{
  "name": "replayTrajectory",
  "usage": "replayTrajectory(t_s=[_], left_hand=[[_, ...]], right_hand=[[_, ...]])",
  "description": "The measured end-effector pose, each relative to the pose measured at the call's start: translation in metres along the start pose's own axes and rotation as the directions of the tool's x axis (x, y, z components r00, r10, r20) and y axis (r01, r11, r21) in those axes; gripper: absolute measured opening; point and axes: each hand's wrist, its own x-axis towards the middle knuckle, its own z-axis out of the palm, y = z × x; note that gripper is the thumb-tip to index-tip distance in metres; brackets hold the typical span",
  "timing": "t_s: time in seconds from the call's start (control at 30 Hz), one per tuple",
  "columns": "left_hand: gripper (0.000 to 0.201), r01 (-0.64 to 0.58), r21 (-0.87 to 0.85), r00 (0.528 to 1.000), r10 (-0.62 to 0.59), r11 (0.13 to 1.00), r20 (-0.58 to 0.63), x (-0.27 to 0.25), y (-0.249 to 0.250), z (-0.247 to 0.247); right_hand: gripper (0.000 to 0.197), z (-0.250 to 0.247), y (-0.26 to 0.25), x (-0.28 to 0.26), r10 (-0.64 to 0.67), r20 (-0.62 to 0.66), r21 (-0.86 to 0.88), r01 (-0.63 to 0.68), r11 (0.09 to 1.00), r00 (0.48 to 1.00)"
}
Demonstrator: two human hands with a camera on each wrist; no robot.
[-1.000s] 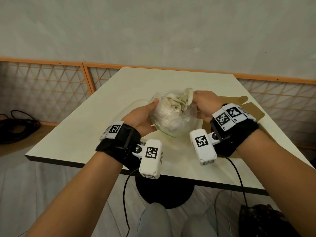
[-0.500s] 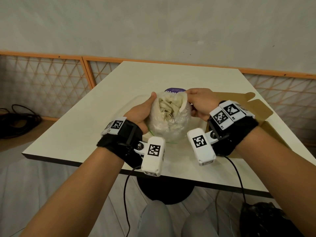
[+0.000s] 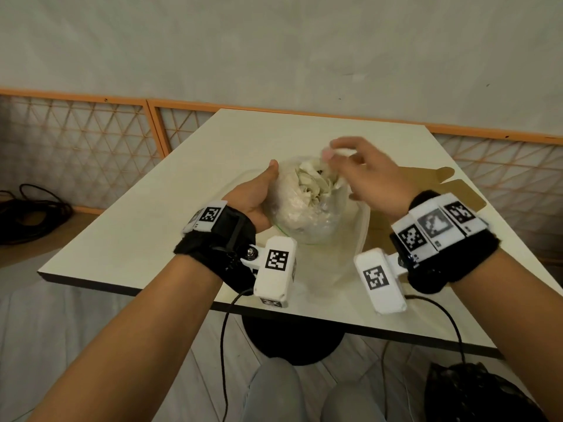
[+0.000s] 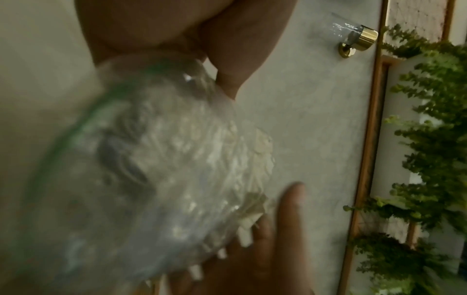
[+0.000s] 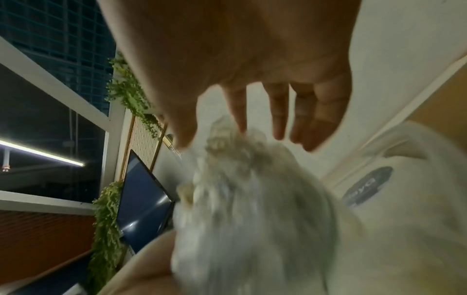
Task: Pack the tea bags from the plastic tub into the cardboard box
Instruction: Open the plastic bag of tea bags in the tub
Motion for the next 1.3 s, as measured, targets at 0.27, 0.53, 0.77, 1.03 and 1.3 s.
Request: replayTrajectory(t_s=[0.27, 0.53, 0.77, 1.03, 1.3], left_hand=[[0.050, -0.162, 0.277, 0.986, 0.142, 0.947, 0.089, -0.031, -0.006, 0.015], [0.067, -0.180, 0.199, 0.970, 0.140, 0.963, 0.199, -0.040, -0.006, 0.009], [0.049, -0.094, 0.059, 0.989, 0.087, 0.994, 0.116, -0.035, -0.011, 0.002], [0.040, 0.077, -0.035, 0.984, -0.071, 0.996, 0.163, -0.049, 0.002, 0.007], [0.030, 0.074, 0.026, 0.996, -0.073, 0.997, -0.051, -0.031, -0.006, 0.004]], right_hand=[[0.029, 0.006, 0.011, -0.011, 0.101, -0.032, 0.353, -0.083, 0.932, 0.994], [0.040, 0.012, 0.019, -0.012, 0.123, 0.005, 0.259, -0.120, 0.958, 0.992], [0.055, 0.009, 0.025, -0.010, 0.170, 0.083, 0.238, -0.185, 0.954, 0.982], [0.032, -0.003, 0.024, -0.011, 0.032, 0.035, 0.055, -0.034, 0.998, 0.999], [0.044, -0.007, 0.024, -0.014, -0.024, 0.283, 0.000, 0.025, 1.000, 0.959]])
